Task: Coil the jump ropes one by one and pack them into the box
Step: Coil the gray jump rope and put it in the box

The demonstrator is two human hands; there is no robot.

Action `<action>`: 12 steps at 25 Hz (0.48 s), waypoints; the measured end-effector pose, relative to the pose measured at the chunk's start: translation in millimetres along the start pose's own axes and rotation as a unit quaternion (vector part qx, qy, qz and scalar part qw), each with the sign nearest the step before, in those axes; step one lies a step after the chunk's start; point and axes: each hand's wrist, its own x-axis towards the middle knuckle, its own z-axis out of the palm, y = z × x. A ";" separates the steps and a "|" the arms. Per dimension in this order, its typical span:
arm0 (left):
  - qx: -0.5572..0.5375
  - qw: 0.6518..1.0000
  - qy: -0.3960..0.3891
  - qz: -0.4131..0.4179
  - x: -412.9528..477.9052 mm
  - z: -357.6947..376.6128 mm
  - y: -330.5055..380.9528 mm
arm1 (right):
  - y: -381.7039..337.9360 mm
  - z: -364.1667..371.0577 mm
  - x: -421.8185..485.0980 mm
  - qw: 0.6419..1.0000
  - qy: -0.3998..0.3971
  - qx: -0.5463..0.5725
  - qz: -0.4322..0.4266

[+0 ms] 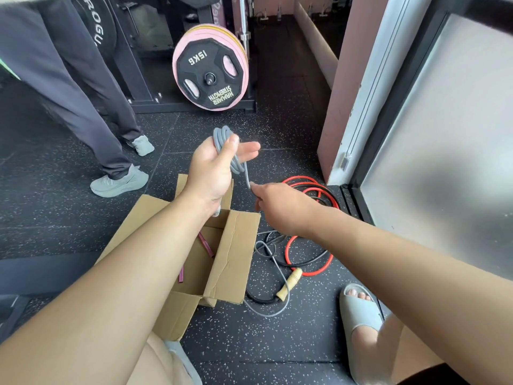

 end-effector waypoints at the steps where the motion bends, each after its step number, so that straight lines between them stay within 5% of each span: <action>1: -0.007 1.000 -0.001 0.000 -0.6 1.3 -0.5 | -2.1 -1.9 -0.5 1.000 -0.004 -0.018 -0.005; 7: -0.040 0.997 0.001 -0.066 5.5 -7.5 18.5 | 26.8 -39.1 -0.3 0.986 0.123 0.011 0.114; 12: -0.007 0.951 -0.205 -0.232 -4.7 -24.4 34.0 | 57.7 -59.8 -5.8 0.965 0.163 0.110 0.171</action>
